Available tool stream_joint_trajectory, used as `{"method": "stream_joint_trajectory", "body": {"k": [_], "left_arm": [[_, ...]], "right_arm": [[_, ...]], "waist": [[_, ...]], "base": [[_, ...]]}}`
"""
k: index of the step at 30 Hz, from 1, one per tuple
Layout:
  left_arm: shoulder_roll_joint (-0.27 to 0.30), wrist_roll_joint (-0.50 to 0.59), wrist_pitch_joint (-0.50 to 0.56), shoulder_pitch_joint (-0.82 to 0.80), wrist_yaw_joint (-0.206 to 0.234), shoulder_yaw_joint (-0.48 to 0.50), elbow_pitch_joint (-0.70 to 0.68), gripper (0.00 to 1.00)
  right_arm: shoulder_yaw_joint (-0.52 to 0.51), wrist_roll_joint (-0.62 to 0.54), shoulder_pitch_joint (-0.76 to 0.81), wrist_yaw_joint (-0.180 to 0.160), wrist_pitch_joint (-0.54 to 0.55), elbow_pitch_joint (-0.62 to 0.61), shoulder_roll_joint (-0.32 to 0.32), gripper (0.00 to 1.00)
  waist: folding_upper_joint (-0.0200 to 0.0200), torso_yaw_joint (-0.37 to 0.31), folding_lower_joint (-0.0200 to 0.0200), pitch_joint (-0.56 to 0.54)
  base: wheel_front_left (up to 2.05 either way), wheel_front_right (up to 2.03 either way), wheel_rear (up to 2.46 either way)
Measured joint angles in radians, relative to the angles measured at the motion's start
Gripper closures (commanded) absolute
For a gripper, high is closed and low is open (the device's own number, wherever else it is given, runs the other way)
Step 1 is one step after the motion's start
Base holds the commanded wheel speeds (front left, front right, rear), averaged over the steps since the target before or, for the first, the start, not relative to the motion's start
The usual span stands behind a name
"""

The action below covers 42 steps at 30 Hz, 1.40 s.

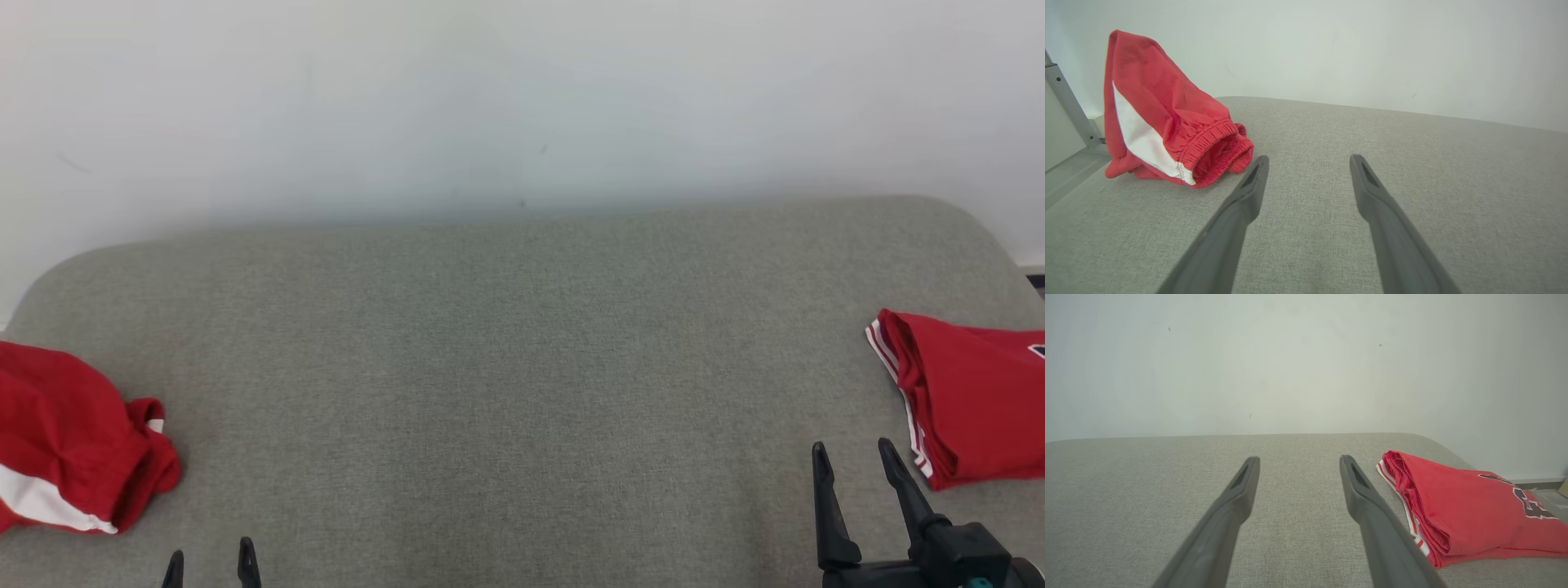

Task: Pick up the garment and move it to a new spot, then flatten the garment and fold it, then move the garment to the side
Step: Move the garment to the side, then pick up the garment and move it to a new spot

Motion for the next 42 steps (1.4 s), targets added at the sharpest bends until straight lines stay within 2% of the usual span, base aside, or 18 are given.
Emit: {"method": "stream_joint_trajectory", "body": {"k": [11,30,42], "left_arm": [[0.000,0.001,0.000,0.015,-0.014,-0.021,0.015,0.00],[0.000,0.014,0.000,0.010,-0.013,-0.043,0.002,0.00],[-0.001,0.023,0.000,0.010,-0.012,-0.038,-0.002,0.00]], "right_arm": [[-0.007,0.012,0.034,0.000,-0.004,0.056,0.002,0.00],[-0.015,0.028,0.032,0.000,-0.006,0.025,0.002,0.00],[-0.013,0.036,0.041,0.000,-0.006,0.022,0.002,0.00]], "waist": [[0.0001,0.011,0.0001,-0.031],[0.0002,-0.001,0.0003,-0.020],[0.0002,0.032,0.0003,-0.021]], "base": [[0.00,0.00,0.00],[0.00,0.00,0.00],[0.00,0.00,0.00]]}}
